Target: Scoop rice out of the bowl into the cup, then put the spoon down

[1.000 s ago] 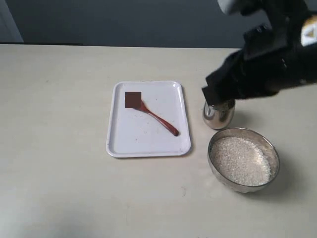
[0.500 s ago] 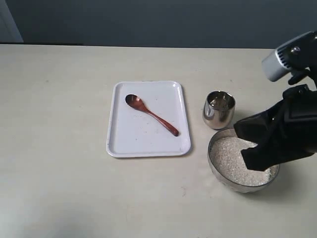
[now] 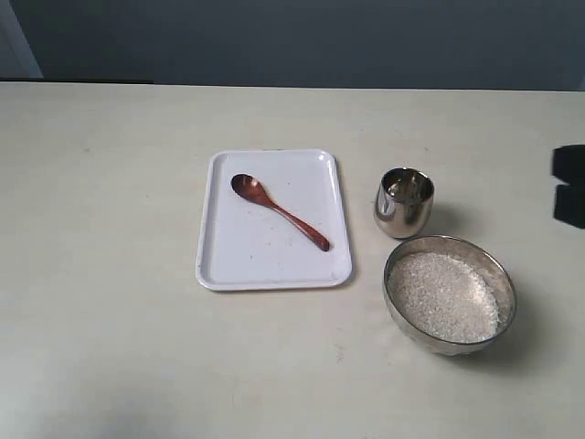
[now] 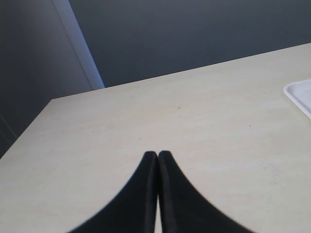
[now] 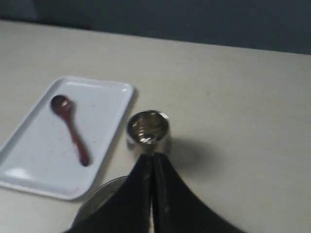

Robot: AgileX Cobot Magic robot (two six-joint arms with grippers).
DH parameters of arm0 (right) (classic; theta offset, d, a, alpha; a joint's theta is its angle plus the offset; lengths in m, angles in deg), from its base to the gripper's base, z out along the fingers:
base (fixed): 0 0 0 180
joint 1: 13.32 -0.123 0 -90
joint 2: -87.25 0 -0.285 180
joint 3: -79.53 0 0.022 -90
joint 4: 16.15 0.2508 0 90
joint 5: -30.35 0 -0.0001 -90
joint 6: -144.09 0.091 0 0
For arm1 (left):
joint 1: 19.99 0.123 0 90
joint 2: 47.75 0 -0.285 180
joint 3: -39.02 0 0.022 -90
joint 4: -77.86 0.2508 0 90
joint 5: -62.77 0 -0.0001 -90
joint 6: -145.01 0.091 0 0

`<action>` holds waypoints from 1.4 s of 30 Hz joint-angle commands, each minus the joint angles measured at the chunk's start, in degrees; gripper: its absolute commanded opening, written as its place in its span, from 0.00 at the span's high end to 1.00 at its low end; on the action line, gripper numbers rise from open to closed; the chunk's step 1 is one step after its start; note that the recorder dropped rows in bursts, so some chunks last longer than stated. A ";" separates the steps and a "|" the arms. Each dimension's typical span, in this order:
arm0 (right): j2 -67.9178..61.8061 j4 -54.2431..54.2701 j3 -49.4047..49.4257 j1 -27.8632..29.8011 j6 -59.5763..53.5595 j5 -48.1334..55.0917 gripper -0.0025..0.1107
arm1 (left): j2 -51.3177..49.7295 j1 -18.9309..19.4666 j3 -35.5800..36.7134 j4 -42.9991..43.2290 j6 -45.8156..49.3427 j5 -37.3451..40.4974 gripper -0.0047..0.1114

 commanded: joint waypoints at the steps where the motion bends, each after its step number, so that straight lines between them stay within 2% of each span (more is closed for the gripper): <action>1: 8.18 0.97 7.66 8.34 -2.02 -4.02 0.98 | 0.26 -0.07 -0.14 -0.21 -0.36 -0.79 0.96; 6: 19.56 1.80 16.71 16.45 -2.01 -4.10 0.98 | 0.26 -0.07 -0.14 -0.21 -0.36 -0.79 0.96; 11: 28.88 3.77 22.23 21.52 -2.01 -2.30 0.98 | 0.26 -0.07 -0.14 -0.21 -0.36 -0.79 0.96; 26: 39.38 5.10 29.34 21.80 -1.51 -4.05 0.98 | 0.26 -0.07 -0.14 -0.21 -0.36 -0.79 0.96; 32: 39.38 -1.03 29.72 22.90 -0.40 -4.40 0.98 | 0.26 -0.07 -0.14 -0.21 -0.36 -0.79 0.96; 38: 39.38 -10.89 29.88 25.48 12.63 -2.54 0.98 | 0.26 -0.07 -0.14 -0.21 -0.36 -0.79 0.96; 42: 39.38 -11.20 29.88 26.65 12.88 -3.52 0.98 | 0.26 -0.07 -0.14 -0.21 -0.36 -0.79 0.96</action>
